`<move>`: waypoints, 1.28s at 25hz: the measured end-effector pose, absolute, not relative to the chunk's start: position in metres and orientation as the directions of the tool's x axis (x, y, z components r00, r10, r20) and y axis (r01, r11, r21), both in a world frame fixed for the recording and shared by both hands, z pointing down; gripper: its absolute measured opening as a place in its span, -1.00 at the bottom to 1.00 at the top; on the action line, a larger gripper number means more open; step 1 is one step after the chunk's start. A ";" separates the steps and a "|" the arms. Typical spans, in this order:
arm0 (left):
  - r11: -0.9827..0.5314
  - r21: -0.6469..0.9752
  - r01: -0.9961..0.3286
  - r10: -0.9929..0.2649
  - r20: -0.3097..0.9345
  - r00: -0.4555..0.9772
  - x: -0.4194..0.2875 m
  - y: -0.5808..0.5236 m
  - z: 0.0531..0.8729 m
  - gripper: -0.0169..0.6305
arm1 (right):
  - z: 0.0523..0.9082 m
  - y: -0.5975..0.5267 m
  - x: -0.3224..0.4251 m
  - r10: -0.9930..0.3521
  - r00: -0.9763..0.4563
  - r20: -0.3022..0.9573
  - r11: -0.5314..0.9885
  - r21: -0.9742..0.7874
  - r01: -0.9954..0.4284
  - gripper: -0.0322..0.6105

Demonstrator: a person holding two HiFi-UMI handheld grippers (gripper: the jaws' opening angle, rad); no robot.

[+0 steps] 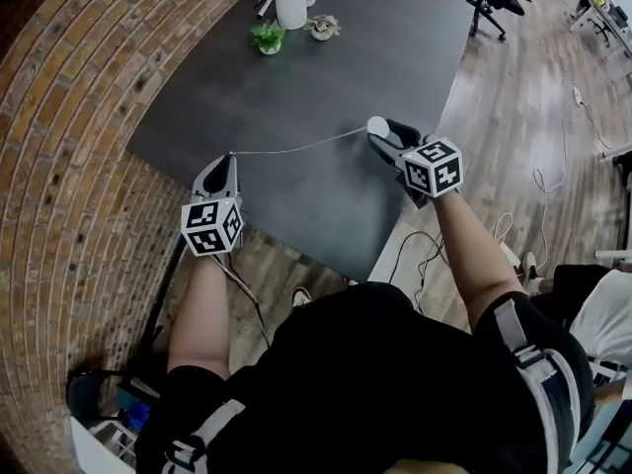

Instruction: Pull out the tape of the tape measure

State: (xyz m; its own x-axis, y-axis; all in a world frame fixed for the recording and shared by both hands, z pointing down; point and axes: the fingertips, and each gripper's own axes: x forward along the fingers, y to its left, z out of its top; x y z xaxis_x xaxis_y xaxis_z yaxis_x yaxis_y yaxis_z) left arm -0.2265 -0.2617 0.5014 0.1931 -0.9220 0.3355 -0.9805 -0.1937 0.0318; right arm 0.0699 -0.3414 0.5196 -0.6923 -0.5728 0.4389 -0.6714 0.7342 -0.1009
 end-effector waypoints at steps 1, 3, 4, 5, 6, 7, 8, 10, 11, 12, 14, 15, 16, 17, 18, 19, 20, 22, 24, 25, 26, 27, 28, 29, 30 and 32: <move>-0.187 0.031 -0.982 -0.919 0.348 0.185 -0.227 -0.264 0.509 -0.90 | 0.528 -0.346 0.068 -0.571 -0.687 0.448 0.730 -0.105 -0.675 -0.25; -0.172 0.029 -0.985 -0.913 0.370 0.171 -0.229 -0.270 0.523 -0.90 | 0.543 -0.355 0.066 -0.569 -0.676 0.468 0.722 -0.109 -0.683 -0.25; -0.166 0.029 -0.986 -0.910 0.382 0.164 -0.230 -0.273 0.529 -0.90 | 0.550 -0.359 0.065 -0.568 -0.671 0.478 0.719 -0.110 -0.687 -0.25; -0.160 0.030 -0.987 -0.906 0.392 0.159 -0.231 -0.276 0.534 -0.90 | 0.556 -0.363 0.065 -0.565 -0.666 0.487 0.716 -0.112 -0.689 -0.25; -0.156 0.030 -0.987 -0.904 0.399 0.155 -0.232 -0.279 0.538 -0.90 | 0.561 -0.367 0.064 -0.562 -0.662 0.495 0.714 -0.113 -0.691 -0.25; -0.153 0.030 -0.988 -0.901 0.405 0.152 -0.233 -0.281 0.541 -0.90 | 0.567 -0.369 0.064 -0.559 -0.659 0.503 0.712 -0.116 -0.692 -0.25; -0.151 0.029 -0.988 -0.899 0.411 0.150 -0.234 -0.284 0.543 -0.90 | 0.571 -0.372 0.064 -0.555 -0.657 0.511 0.711 -0.118 -0.693 -0.25; -0.147 0.027 -0.989 -0.895 0.421 0.145 -0.235 -0.289 0.548 -0.90 | 0.579 -0.377 0.063 -0.550 -0.652 0.523 0.709 -0.121 -0.695 -0.25; -0.144 0.027 -0.989 -0.893 0.428 0.141 -0.236 -0.292 0.550 -0.90 | 0.582 -0.379 0.063 -0.549 -0.649 0.527 0.707 -0.121 -0.697 -0.25; -0.139 0.027 -0.990 -0.890 0.435 0.137 -0.237 -0.294 0.551 -0.90 | 0.584 -0.383 0.062 -0.549 -0.646 0.531 0.706 -0.120 -0.698 -0.24; -0.133 0.029 -0.991 -0.885 0.447 0.131 -0.239 -0.298 0.554 -0.89 | 0.589 -0.388 0.062 -0.549 -0.637 0.542 0.701 -0.117 -0.704 -0.24; -0.131 0.030 -0.991 -0.883 0.451 0.130 -0.239 -0.299 0.555 -0.89 | 0.593 -0.390 0.063 -0.546 -0.631 0.550 0.698 -0.118 -0.707 -0.24; -0.129 0.030 -0.991 -0.880 0.457 0.128 -0.240 -0.300 0.557 -0.89 | 0.596 -0.391 0.064 -0.543 -0.627 0.559 0.695 -0.121 -0.709 -0.24; -0.126 0.030 -0.992 -0.878 0.462 0.125 -0.241 -0.299 0.559 -0.89 | 0.599 -0.391 0.065 -0.539 -0.623 0.567 0.693 -0.123 -0.711 -0.24; -0.122 0.029 -0.992 -0.875 0.468 0.121 -0.243 -0.299 0.560 -0.89 | 0.601 -0.391 0.066 -0.537 -0.621 0.572 0.691 -0.125 -0.712 -0.24; -0.116 0.029 -0.993 -0.874 0.473 0.116 -0.245 -0.298 0.562 -0.89 | 0.603 -0.391 0.067 -0.536 -0.620 0.573 0.689 -0.127 -0.713 -0.23; -0.108 0.030 -0.994 -0.873 0.476 0.109 -0.247 -0.297 0.563 -0.89 | 0.604 -0.391 0.068 -0.535 -0.621 0.573 0.688 -0.130 -0.714 -0.23; -0.090 0.033 -0.995 -0.875 0.474 0.095 -0.252 -0.296 0.563 -0.89 | 0.604 -0.390 0.070 -0.535 -0.624 0.570 0.685 -0.139 -0.715 -0.18; -0.075 0.036 -0.997 -0.883 0.462 0.083 -0.256 -0.295 0.559 -0.89 | 0.601 -0.391 0.074 -0.547 -0.622 0.561 0.677 -0.141 -0.722 -0.16; -0.069 0.036 -0.997 -0.889 0.452 0.078 -0.257 -0.294 0.555 -0.89 | 0.597 -0.392 0.077 -0.562 -0.618 0.549 0.669 -0.137 -0.731 -0.20; -0.063 0.035 -0.997 -0.896 0.439 0.072 -0.258 -0.295 0.550 -0.89 | 0.591 -0.394 0.080 -0.586 -0.611 0.533 0.657 -0.129 -0.743 -0.34; -0.059 0.033 -0.998 -0.903 0.425 0.067 -0.259 -0.295 0.544 -0.89 | 0.583 -0.396 0.083 -0.614 -0.601 0.512 0.643 -0.118 -0.757 -0.51; -0.057 0.031 -0.998 -0.911 0.408 0.065 -0.258 -0.296 0.538 -0.89 | 0.575 -0.398 0.086 -0.641 -0.592 0.489 0.629 -0.106 -0.770 -0.69; -0.059 0.030 -0.998 -0.919 0.389 0.066 -0.257 -0.296 0.531 -0.89 | 0.565 -0.400 0.088 -0.663 -0.586 0.466 0.620 -0.098 -0.779 -0.87; -0.062 0.033 -0.998 -0.927 0.368 0.070 -0.255 -0.297 0.523 -0.89 | 0.555 -0.400 0.089 -0.678 -0.587 0.442 0.615 -0.095 -0.782 -0.90; -0.074 0.044 -0.996 -0.943 0.322 0.085 -0.250 -0.297 0.505 -0.91 | 0.535 -0.398 0.088 -0.697 -0.597 0.397 0.617 -0.092 -0.782 -0.91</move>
